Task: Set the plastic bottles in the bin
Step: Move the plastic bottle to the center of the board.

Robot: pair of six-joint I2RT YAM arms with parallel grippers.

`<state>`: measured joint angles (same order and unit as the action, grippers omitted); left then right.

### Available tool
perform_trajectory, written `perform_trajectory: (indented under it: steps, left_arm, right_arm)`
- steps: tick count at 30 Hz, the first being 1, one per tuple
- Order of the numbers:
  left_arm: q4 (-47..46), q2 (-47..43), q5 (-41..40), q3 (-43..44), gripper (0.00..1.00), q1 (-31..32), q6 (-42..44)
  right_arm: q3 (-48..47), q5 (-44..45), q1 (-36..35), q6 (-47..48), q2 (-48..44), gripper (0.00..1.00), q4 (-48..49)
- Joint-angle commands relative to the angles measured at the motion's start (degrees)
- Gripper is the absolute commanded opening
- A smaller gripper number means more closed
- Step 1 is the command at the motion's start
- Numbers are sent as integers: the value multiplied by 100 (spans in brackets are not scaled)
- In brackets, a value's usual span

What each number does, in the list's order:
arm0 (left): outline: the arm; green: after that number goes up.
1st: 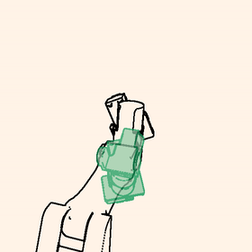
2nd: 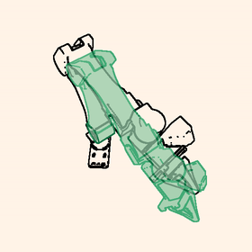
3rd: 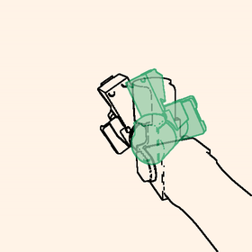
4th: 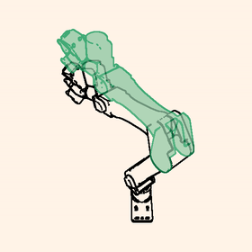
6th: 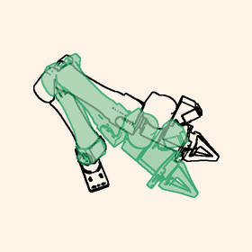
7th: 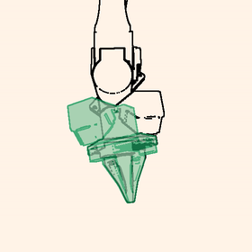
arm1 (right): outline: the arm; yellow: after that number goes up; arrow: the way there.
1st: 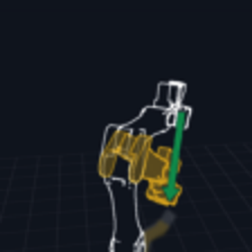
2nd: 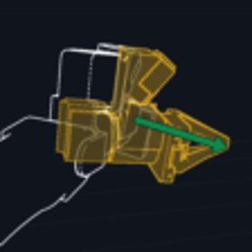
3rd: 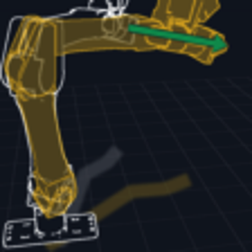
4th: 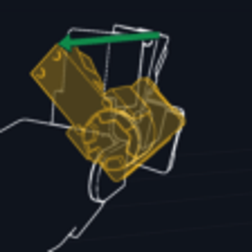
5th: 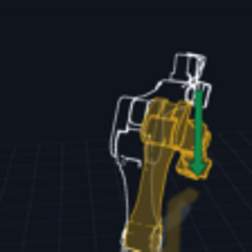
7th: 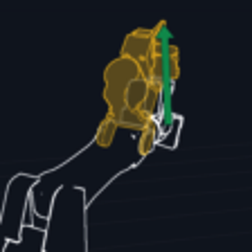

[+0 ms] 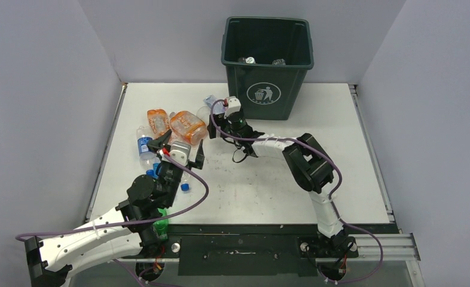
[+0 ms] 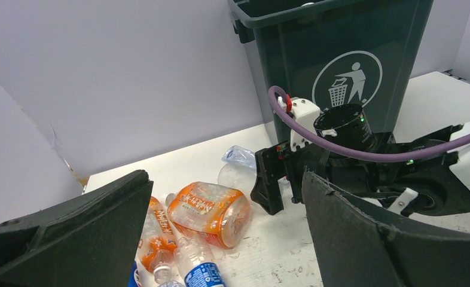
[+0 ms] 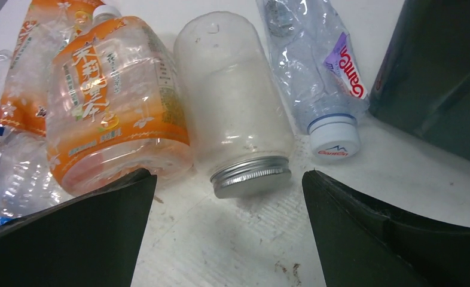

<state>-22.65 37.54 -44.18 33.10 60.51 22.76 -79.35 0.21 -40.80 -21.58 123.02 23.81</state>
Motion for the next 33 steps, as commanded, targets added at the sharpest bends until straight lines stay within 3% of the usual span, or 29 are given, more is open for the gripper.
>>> perform_trajectory:
  steps: [1, 13, 27, 33]
  left_arm:
    - [-290, -61, -3, 12, 96, 31, 105]
    - [-319, -16, 41, -14, 96, 31, 158]
    - [-311, -19, 85, -23, 96, 31, 141]
    - [-287, -10, 116, -17, 96, 31, 121]
  right_arm:
    - [-576, 282, 52, 479, 193, 98, -197]
    - [-1177, -137, 215, 534, 808, 93, -491]
    - [-554, -315, 221, 388, 490, 49, 52]
    - [499, -197, 173, 210, -137, 41, 596]
